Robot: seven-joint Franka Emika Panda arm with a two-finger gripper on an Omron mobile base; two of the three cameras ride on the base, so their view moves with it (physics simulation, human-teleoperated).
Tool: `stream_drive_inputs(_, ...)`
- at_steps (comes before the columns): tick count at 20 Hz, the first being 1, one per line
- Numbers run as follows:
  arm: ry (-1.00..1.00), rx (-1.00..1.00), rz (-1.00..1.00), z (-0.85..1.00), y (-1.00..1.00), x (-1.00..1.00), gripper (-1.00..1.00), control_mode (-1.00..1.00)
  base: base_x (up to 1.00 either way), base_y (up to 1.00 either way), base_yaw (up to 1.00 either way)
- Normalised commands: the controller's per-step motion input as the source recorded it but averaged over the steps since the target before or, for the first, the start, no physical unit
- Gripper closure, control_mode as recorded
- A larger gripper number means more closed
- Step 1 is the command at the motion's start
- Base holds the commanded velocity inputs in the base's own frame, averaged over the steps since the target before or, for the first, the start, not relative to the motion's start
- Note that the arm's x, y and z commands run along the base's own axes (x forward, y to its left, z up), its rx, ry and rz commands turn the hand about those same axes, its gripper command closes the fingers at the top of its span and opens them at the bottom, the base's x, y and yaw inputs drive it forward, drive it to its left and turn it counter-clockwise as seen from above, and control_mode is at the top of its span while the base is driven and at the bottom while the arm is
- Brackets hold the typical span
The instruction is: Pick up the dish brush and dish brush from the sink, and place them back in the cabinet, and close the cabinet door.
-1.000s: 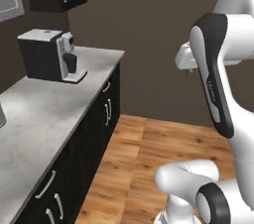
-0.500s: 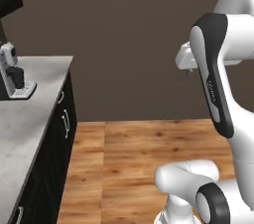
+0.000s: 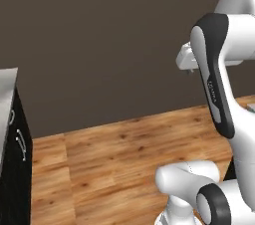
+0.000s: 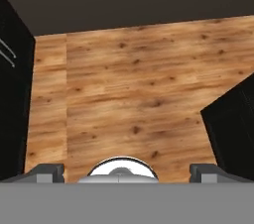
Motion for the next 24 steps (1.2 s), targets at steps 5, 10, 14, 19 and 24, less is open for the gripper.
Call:
stream_drive_inputs(5, 0.00, 0.00, 0.00, 0.00, 0.00, 0.00, -1.00, 1.00, 0.00, -0.27, -0.49)
stream_drive_inputs(10, 0.00, 0.00, 0.00, 0.00, 0.00, 0.00, -1.00, 1.00, 0.00, -0.23, -0.51)
stream_drive_inputs(14, 0.00, 0.00, 0.00, 0.00, 0.00, 0.00, -1.00, 1.00, 0.00, -0.22, -0.52)
stream_drive_inputs(19, 0.00, 0.00, 0.00, 0.00, 0.00, 0.00, -1.00, 1.00, 0.00, -0.19, -0.54)
stream_drive_inputs(24, 0.00, 0.00, 0.00, 0.00, 0.00, 0.00, -1.00, 1.00, 0.00, -0.18, -0.56)
